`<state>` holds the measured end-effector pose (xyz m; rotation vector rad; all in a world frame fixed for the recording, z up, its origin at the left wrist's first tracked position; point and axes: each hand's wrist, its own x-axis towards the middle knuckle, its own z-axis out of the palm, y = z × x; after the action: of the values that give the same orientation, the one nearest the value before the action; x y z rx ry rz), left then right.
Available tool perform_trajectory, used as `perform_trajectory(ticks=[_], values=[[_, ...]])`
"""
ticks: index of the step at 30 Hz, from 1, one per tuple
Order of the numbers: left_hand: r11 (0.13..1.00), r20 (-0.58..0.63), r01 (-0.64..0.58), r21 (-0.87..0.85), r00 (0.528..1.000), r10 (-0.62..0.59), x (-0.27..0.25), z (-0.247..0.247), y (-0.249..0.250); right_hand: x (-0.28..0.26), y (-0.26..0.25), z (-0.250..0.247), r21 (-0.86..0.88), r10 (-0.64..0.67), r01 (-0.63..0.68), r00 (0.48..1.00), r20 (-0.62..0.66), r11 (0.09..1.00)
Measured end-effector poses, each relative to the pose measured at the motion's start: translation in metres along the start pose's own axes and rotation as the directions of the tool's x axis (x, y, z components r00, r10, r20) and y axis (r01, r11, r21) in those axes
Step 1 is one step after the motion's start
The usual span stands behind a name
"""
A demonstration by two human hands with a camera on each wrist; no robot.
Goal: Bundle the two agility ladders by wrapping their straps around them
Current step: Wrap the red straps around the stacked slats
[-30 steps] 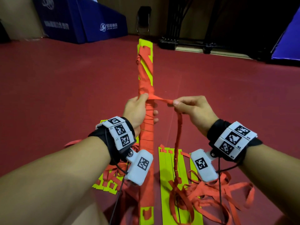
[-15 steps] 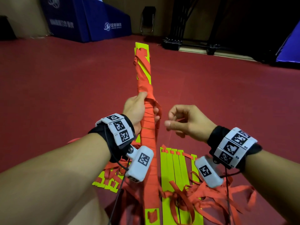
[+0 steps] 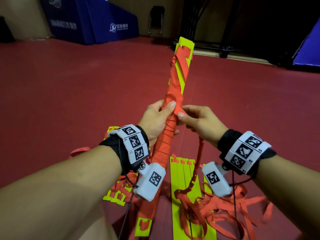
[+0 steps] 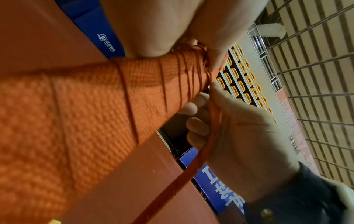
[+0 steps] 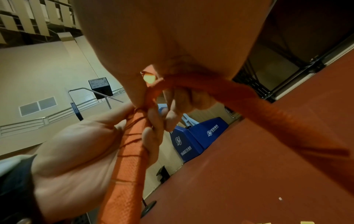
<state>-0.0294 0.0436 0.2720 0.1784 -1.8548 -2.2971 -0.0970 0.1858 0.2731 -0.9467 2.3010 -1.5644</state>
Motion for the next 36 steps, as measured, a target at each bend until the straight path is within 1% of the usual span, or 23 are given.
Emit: perform_trajectory(ticks=[3, 6, 8, 10, 15, 17, 21, 25, 28, 30, 33, 36], values=[[0.999, -0.028, -0.011, 0.042, 1.0, 0.013, 0.004, -0.004, -0.002, 0.0, 0.0, -0.009, -0.137, 0.025, -0.035, 0.997, -0.073, 0.99], [0.998, -0.041, 0.004, 0.061, 0.999, -0.001, 0.007, -0.007, -0.006, 0.002, -0.001, -0.013, -0.122, 0.051, -0.071, 0.985, -0.165, 0.99], [0.998, -0.021, 0.018, 0.055, 1.0, -0.017, 0.007, -0.007, -0.008, 0.004, -0.002, -0.016, -0.087, 0.045, -0.066, 0.974, -0.223, 0.994], [0.998, -0.009, 0.011, 0.055, 1.0, -0.011, 0.006, -0.004, -0.009, 0.004, -0.002, -0.017, -0.065, 0.04, -0.058, 0.968, -0.248, 0.996], [0.999, 0.013, -0.043, 0.01, 0.999, 0.043, 0.003, 0.001, -0.006, 0.004, 0.001, -0.017, -0.024, 0.034, -0.042, 0.963, -0.266, 0.999], [0.997, 0.031, -0.083, 0.006, 0.996, 0.083, 0.004, 0.002, -0.008, 0.005, 0.001, -0.016, -0.018, 0.025, -0.03, 0.967, -0.253, 0.999], [0.991, 0.041, -0.125, 0.046, 0.992, 0.123, 0.002, 0.007, -0.013, 0.002, -0.003, -0.013, 0.069, -0.065, 0.083, 0.973, -0.222, 0.994], [0.987, -0.027, -0.14, 0.078, 0.99, 0.142, 0.0, 0.014, -0.014, -0.002, -0.005, -0.011, 0.123, -0.126, 0.155, 0.969, -0.215, 0.98], [0.993, -0.066, -0.081, 0.087, 0.994, 0.087, 0.0, 0.016, -0.014, -0.001, 0.0, -0.009, 0.103, -0.118, 0.147, 0.962, -0.245, 0.984], [0.993, -0.08, -0.049, 0.105, 0.995, 0.058, -0.001, 0.017, -0.013, 0.0, 0.003, -0.007, 0.078, -0.094, 0.118, 0.96, -0.263, 0.99], [0.995, -0.076, -0.039, 0.09, 0.996, 0.046, -0.003, 0.016, -0.01, 0.002, 0.003, -0.006, 0.054, -0.043, 0.06, 0.962, -0.269, 0.997], [0.985, -0.026, -0.085, 0.152, 0.996, 0.09, -0.004, 0.014, -0.012, 0.002, 0.006, -0.007, 0.011, 0.0, 0.003, 0.969, -0.246, 1.0]])
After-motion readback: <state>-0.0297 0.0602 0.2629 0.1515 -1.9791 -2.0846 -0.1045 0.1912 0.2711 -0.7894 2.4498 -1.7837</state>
